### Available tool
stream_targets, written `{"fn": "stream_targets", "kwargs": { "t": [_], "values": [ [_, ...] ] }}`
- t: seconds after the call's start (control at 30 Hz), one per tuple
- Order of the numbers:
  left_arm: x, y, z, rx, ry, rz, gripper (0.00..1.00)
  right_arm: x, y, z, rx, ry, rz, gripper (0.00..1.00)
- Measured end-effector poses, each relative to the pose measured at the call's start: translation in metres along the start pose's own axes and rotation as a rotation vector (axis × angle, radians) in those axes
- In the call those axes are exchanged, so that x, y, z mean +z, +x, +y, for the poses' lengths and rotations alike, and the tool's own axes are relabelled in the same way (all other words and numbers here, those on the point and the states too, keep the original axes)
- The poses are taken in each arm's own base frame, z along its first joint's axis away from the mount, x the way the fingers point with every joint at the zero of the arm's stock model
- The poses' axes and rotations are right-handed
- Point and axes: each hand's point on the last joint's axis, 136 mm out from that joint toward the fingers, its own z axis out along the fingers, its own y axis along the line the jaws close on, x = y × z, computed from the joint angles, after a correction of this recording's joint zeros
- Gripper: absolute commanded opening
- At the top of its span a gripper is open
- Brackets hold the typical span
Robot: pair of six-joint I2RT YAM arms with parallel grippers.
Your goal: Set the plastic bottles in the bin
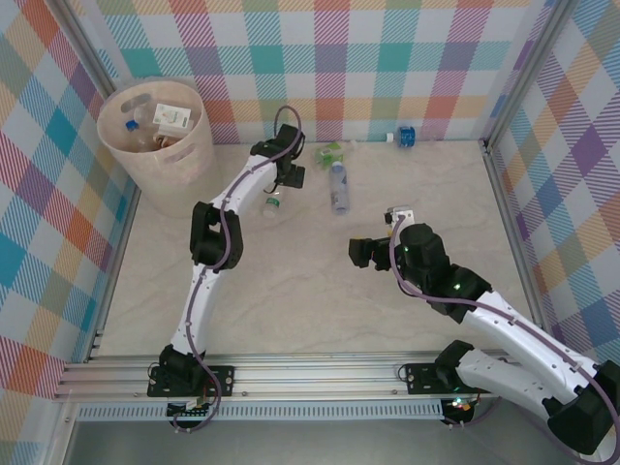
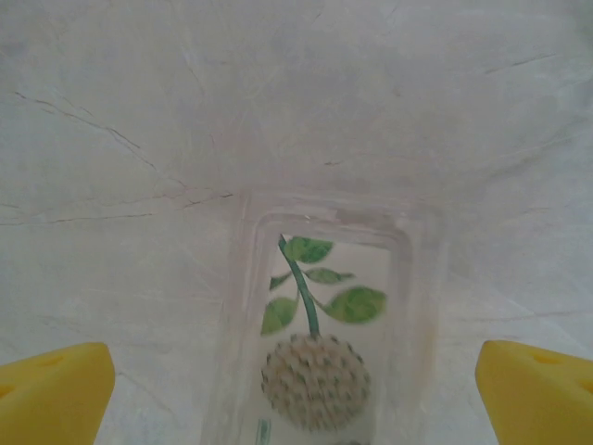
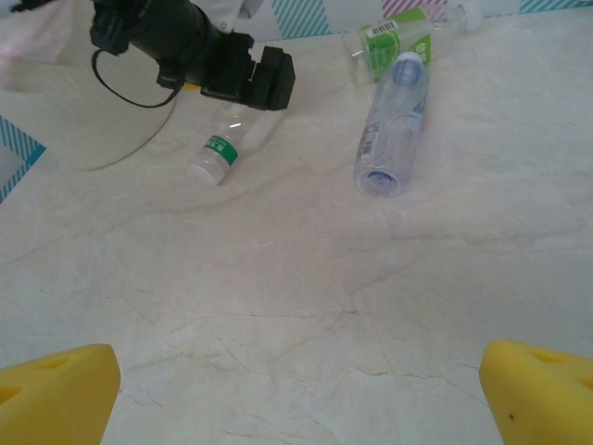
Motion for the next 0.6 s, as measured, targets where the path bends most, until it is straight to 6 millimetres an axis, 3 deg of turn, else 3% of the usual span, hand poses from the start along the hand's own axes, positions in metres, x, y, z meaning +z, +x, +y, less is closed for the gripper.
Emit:
{"fn": "stream_targets", "kwargs": {
  "t": [0.2, 0.37, 0.53, 0.6],
  "values": [
    [0.026, 0.014, 0.003, -0.014, 0.034, 0.055, 0.98, 0.001, 0.001, 0.0, 0.0, 0.001, 0.002, 1.0],
    [0.031, 0.014, -0.001, -0.02, 0.066, 0.06, 0.83, 0.005, 0.004, -0.001, -0.003, 0.008, 0.019, 1.0],
    [0.028, 0.009, 0.001, -0.032, 0.056, 0.047, 0.6, 0.008, 0.008, -0.002, -0.002, 0.012, 0.033, 1.0],
    [0.028, 0.008, 0.002, -0.036, 0.048, 0.044, 0.57, 0.009, 0.009, -0.002, -0.002, 0.013, 0.039, 1.0]
  ]
}}
